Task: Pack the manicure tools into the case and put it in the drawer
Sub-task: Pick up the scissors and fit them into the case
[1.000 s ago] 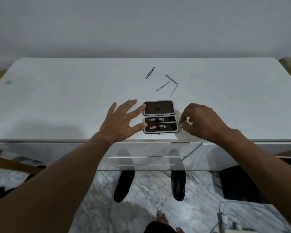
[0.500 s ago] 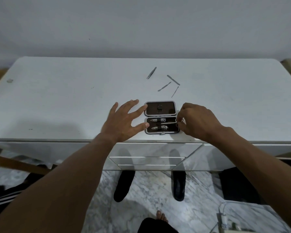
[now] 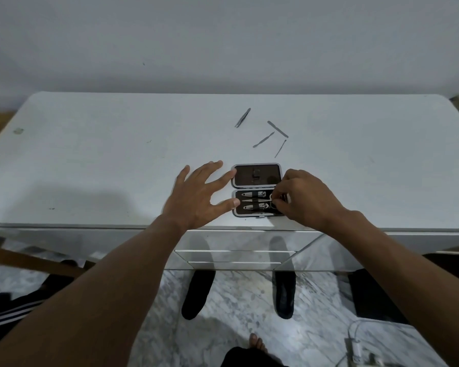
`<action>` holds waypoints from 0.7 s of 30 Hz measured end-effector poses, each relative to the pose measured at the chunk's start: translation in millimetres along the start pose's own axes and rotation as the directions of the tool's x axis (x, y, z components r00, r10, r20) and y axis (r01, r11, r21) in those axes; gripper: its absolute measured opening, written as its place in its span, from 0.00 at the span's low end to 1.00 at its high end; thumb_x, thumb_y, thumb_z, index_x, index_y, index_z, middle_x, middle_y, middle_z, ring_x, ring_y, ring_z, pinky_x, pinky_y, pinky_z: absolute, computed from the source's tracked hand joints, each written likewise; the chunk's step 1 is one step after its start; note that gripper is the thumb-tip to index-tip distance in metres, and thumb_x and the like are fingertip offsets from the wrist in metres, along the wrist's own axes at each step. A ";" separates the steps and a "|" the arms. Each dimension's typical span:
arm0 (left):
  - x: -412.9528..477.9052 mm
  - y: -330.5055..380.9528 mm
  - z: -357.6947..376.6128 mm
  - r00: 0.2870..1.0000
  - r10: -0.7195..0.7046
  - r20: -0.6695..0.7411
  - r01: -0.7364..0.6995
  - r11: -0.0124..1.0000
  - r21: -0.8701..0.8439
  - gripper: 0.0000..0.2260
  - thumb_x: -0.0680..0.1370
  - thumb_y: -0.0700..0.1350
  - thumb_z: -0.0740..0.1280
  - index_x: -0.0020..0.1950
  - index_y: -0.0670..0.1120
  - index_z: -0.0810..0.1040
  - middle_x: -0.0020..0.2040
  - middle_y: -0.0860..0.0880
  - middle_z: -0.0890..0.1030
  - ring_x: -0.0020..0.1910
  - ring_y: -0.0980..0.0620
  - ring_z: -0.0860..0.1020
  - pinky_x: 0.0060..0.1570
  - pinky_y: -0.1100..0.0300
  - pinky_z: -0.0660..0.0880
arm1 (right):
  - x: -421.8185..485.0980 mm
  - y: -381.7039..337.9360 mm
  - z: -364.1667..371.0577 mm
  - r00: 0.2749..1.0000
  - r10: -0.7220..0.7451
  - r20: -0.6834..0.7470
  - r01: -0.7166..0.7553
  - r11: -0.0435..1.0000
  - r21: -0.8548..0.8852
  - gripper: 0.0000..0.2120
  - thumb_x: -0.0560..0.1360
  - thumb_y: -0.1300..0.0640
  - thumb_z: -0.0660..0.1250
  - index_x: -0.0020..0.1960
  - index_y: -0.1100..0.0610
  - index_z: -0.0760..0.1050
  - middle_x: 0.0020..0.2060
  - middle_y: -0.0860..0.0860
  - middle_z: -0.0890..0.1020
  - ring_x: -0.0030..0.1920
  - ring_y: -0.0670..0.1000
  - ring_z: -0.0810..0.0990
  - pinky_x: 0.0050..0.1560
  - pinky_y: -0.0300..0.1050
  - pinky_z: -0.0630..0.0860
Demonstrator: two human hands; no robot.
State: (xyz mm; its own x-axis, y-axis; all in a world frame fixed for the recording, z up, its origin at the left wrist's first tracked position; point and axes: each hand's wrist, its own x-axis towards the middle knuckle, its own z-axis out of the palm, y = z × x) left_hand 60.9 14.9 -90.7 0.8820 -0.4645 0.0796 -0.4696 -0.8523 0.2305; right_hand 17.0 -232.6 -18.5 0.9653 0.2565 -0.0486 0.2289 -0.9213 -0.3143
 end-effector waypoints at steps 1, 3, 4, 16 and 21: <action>0.0 -0.2 -0.3 1.000 0.000 -0.004 0.000 1.000 0.001 0.32 0.74 0.73 0.46 0.76 0.63 0.55 0.78 0.53 0.57 0.77 0.54 0.53 0.74 0.42 0.48 | 0.3 -0.2 0.1 1.000 0.002 -0.001 -0.002 1.000 0.009 0.07 0.72 0.57 0.67 0.44 0.55 0.84 0.43 0.54 0.80 0.46 0.55 0.77 0.44 0.51 0.77; 0.4 -0.3 -0.4 1.000 0.001 -0.006 -0.001 1.000 -0.001 0.32 0.75 0.73 0.47 0.76 0.63 0.55 0.78 0.53 0.58 0.77 0.54 0.54 0.74 0.41 0.48 | 0.9 -0.9 0.6 1.000 0.001 -0.001 -0.001 1.000 0.023 0.07 0.72 0.57 0.67 0.44 0.55 0.84 0.43 0.53 0.80 0.45 0.54 0.78 0.43 0.51 0.78; 0.5 -0.2 -0.3 1.000 0.002 -0.006 -0.002 1.000 -0.002 0.32 0.75 0.73 0.47 0.76 0.63 0.55 0.78 0.53 0.58 0.77 0.53 0.54 0.74 0.41 0.49 | 1.3 -1.1 0.7 1.000 0.000 -0.001 0.000 1.000 0.029 0.07 0.72 0.57 0.67 0.45 0.55 0.84 0.43 0.53 0.80 0.45 0.54 0.78 0.43 0.51 0.78; 1.0 1.3 -0.6 1.000 -0.008 -0.008 0.008 1.000 0.001 0.32 0.75 0.73 0.46 0.76 0.63 0.56 0.78 0.53 0.58 0.77 0.53 0.54 0.74 0.40 0.50 | 5.3 1.5 5.2 1.000 -0.003 0.004 0.002 0.998 0.059 0.07 0.74 0.58 0.67 0.45 0.55 0.84 0.43 0.53 0.82 0.45 0.55 0.79 0.45 0.52 0.78; 0.6 2.4 -1.9 1.000 -0.009 -0.014 0.009 1.000 -0.014 0.31 0.75 0.73 0.47 0.76 0.63 0.57 0.78 0.53 0.59 0.77 0.53 0.55 0.74 0.40 0.50 | 7.5 2.2 7.5 1.000 -0.016 0.010 0.015 0.999 0.048 0.07 0.74 0.58 0.66 0.44 0.55 0.84 0.43 0.53 0.82 0.44 0.55 0.79 0.44 0.51 0.78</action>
State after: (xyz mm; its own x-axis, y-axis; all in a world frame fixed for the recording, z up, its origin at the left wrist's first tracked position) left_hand 60.4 13.1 -88.2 0.8866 -0.4535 0.0912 -0.4614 -0.8528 0.2448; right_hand 23.8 -230.6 -26.7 0.9604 0.2738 -0.0527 0.2374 -0.9022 -0.3600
